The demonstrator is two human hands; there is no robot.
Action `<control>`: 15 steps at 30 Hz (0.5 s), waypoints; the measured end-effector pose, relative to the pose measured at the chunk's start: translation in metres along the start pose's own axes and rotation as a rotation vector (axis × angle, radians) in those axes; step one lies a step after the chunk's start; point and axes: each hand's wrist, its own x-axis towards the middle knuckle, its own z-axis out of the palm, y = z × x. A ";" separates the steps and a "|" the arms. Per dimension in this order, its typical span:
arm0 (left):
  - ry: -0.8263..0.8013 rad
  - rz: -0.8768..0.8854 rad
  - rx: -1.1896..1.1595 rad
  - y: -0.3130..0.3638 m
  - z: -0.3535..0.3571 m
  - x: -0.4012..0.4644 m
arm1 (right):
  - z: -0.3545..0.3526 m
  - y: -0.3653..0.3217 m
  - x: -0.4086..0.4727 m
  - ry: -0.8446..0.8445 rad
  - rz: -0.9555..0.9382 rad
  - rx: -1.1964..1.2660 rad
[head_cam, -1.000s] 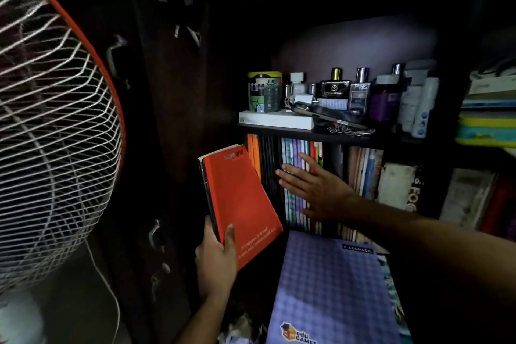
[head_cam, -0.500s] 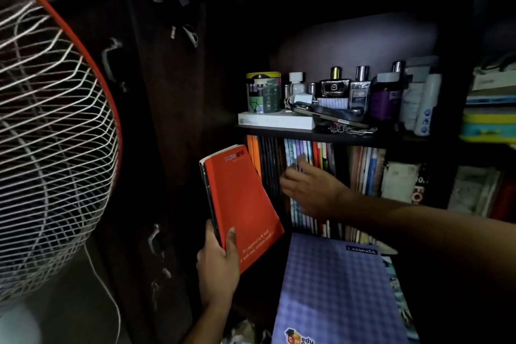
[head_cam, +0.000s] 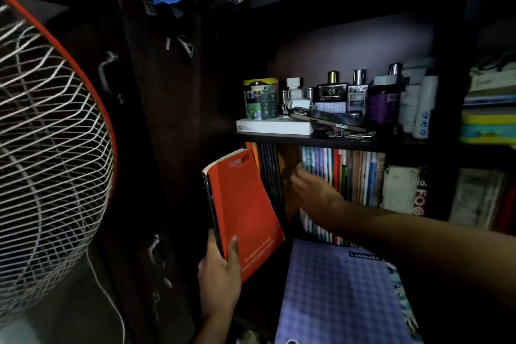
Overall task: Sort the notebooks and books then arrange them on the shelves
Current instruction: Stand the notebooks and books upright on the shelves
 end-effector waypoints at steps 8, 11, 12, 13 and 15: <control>-0.132 0.083 0.062 0.000 0.001 -0.008 | -0.011 -0.002 -0.016 0.055 0.122 0.410; -0.160 0.051 0.061 -0.002 0.002 0.002 | -0.005 -0.015 -0.029 0.132 0.250 0.702; -0.180 0.034 0.054 -0.003 0.002 0.006 | -0.003 -0.021 -0.032 0.164 0.300 0.782; -0.227 0.031 0.059 -0.003 0.001 0.010 | -0.004 -0.028 -0.032 0.198 0.352 0.854; -0.375 0.011 0.111 -0.007 0.000 0.014 | -0.006 -0.040 -0.031 0.283 0.469 1.022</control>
